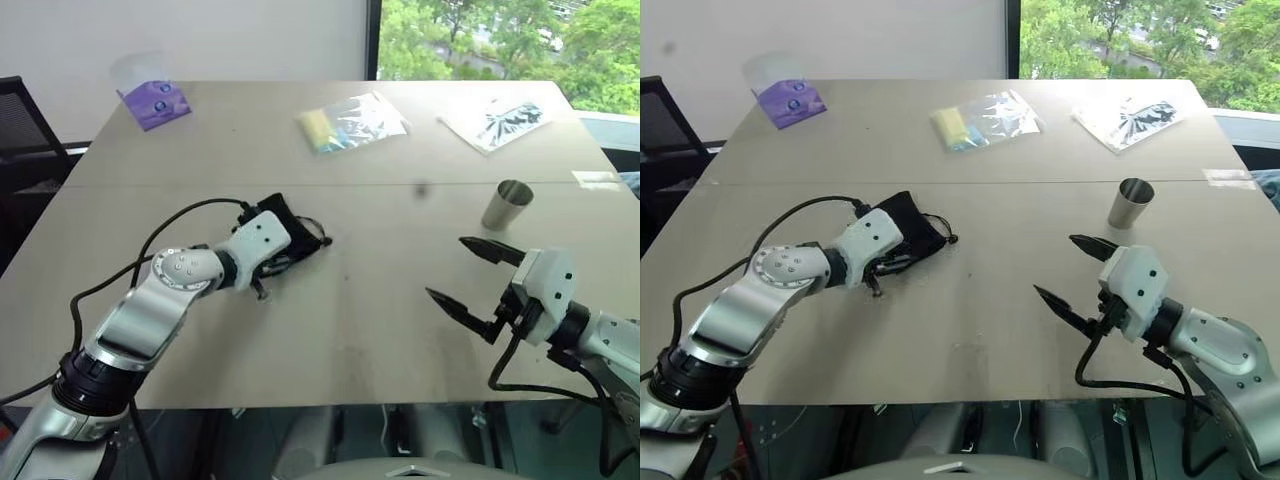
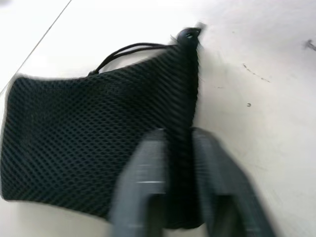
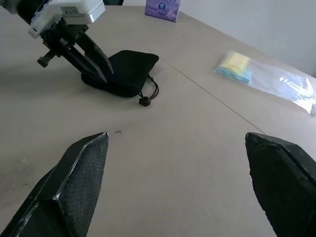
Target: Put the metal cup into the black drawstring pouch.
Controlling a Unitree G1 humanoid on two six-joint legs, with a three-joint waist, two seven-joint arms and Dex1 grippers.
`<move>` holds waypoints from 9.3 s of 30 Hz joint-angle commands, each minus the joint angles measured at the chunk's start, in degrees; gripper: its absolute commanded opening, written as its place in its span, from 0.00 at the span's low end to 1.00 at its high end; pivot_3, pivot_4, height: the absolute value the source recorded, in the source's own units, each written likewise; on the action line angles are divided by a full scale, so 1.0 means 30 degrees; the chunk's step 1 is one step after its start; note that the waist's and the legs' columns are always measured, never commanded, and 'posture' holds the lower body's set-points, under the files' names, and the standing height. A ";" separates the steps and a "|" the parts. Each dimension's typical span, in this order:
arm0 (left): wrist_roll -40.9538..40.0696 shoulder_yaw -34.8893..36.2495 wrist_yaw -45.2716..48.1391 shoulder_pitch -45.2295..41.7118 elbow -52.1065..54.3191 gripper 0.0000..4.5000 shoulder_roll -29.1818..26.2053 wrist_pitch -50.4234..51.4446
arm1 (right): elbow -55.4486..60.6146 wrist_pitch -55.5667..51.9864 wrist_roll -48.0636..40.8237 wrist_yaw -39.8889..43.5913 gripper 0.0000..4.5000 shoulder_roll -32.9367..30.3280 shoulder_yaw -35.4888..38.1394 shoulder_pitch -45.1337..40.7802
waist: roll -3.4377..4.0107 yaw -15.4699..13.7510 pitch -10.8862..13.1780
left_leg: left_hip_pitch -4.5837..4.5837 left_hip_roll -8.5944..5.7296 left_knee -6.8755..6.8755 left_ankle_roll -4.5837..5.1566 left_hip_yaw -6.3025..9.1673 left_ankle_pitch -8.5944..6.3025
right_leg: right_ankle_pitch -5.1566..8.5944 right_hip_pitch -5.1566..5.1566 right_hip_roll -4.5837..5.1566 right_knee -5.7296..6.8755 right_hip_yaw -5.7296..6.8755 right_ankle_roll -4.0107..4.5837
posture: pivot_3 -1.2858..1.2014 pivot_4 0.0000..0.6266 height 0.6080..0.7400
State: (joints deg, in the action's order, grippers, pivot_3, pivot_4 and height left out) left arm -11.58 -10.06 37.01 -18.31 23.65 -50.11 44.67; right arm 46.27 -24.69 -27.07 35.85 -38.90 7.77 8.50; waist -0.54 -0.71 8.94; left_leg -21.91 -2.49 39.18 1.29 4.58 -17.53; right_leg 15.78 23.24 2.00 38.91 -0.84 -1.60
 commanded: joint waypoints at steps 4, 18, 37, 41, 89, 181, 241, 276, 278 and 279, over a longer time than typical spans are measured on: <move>0.3261 0.0242 -0.3720 0.2795 0.5184 0.57 0.0569 0.0992 | 0.1113 0.0268 -0.0310 0.0095 1.00 -0.0084 0.0733 0.0808 | 0.0001 0.0007 0.0000 | 0.0006 0.0009 -0.0006 0.0001 -0.0004 -0.0001 | 0.0000 -0.0001 0.0000 0.0003 -0.0009 0.0000 | 0.52 0.24 1.00; 0.9815 -0.4411 -0.6833 0.1877 0.5962 0.57 0.1923 0.4444 | 0.1724 -0.1214 -0.2353 0.0336 1.00 -0.1203 0.2644 0.1217 | -0.0004 -0.0023 -0.0004 | 0.0017 0.0010 -0.0002 0.0008 -0.0014 -0.0005 | -0.0001 -0.0016 -0.0010 0.0012 -0.0007 -0.0001 | 0.52 0.24 1.00; 1.4217 -0.6462 -0.6349 0.0798 0.4516 0.57 0.3322 0.5213 | 0.1652 -0.2006 -0.3343 0.0108 1.00 -0.1813 0.3255 0.0714 | -0.0007 -0.0034 -0.0004 | 0.0014 0.0008 0.0000 0.0011 -0.0016 -0.0006 | -0.0001 -0.0018 -0.0008 0.0011 -0.0007 -0.0002 | 0.52 0.24 1.00; 1.4548 -0.6549 -0.5938 0.0679 0.4031 0.57 0.3550 0.5416 | 0.1649 -0.2079 -0.3366 0.0015 1.00 -0.1817 0.3175 0.0630 | -0.0007 -0.0035 -0.0004 | 0.0012 0.0008 0.0000 0.0011 -0.0016 -0.0006 | -0.0001 -0.0018 -0.0008 0.0010 -0.0006 -0.0002 | 0.52 0.24 1.00; 0.3993 0.4558 -0.4883 -0.7784 -0.3689 0.02 1.0694 1.4282 | -2.1035 0.3652 0.8752 0.6889 1.00 -0.5751 -0.7081 -1.7717 | -0.0048 0.0305 -0.0007 | -0.0096 -0.0010 0.0043 0.0002 -0.0041 0.0001 | -0.0014 0.0111 0.0007 0.0027 -0.0019 -0.0012 | 0.52 0.24 1.00; -0.3576 1.6976 -0.9983 -1.4699 -1.4243 0.00 1.5883 1.5944 | -0.9835 -0.6218 -0.1392 -0.3193 0.00 1.5609 -0.0040 -1.0092 | -0.0034 0.0757 -0.0028 | -0.0190 -0.0093 0.0115 -0.0065 -0.0006 0.0037 | -0.0014 0.0326 0.0050 0.0314 -0.0026 -0.0012 | 0.52 0.24 1.00; -1.8679 1.4341 -1.8986 -1.2616 -0.7897 0.00 1.7579 1.5944 | -2.3802 0.4950 -0.1345 0.0011 0.00 1.6879 -0.2873 -1.4585 | -0.0055 0.1105 -0.0073 | 0.0006 -0.0050 0.0060 -0.0078 -0.0065 0.0045 | -0.0013 0.0164 0.0014 0.0302 -0.0096 -0.0011 | 0.52 0.24 1.00; -2.5104 0.7549 -1.9201 -0.8777 -1.0544 0.00 0.7762 0.9365 | -1.4580 0.2964 0.9120 0.1477 0.86 0.8007 -0.7586 -1.3218 | -0.0136 0.0914 -0.0028 | -0.0009 -0.0059 0.0057 -0.0101 -0.0025 0.0057 | -0.0010 0.0165 0.0021 0.0269 -0.0057 -0.0005 | 0.52 0.24 1.00; -2.4324 0.7458 -1.8142 -0.9114 -1.0798 0.00 0.7416 0.9433 | -1.3180 0.1455 0.8045 0.1553 0.98 0.8205 -0.7204 -1.3028 | -0.0136 0.0915 -0.0028 | -0.0007 -0.0056 0.0056 -0.0101 -0.0026 0.0056 | -0.0010 0.0164 0.0022 0.0268 -0.0058 -0.0004 | 0.52 0.24 1.00; -2.3929 0.7464 -1.7711 -0.9313 -1.1012 0.00 0.7217 0.9479 | -1.2209 0.0437 0.7114 0.1987 0.98 0.8221 -0.7056 -1.2875 | -0.0136 0.0932 -0.0028 | -0.0007 -0.0056 0.0054 -0.0101 -0.0026 0.0057 | -0.0009 0.0166 0.0021 0.0269 -0.0059 -0.0003 | 0.52 0.24 1.00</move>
State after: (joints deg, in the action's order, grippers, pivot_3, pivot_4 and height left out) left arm -84.92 11.66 -19.12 -44.41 -9.62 -27.39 73.69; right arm 3.31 -19.59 -1.09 40.13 -15.06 -14.40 -29.93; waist -0.95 2.09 8.85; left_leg -21.92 -2.65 39.33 0.98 4.50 -17.36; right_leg 15.75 23.74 2.06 39.72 -1.02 -1.60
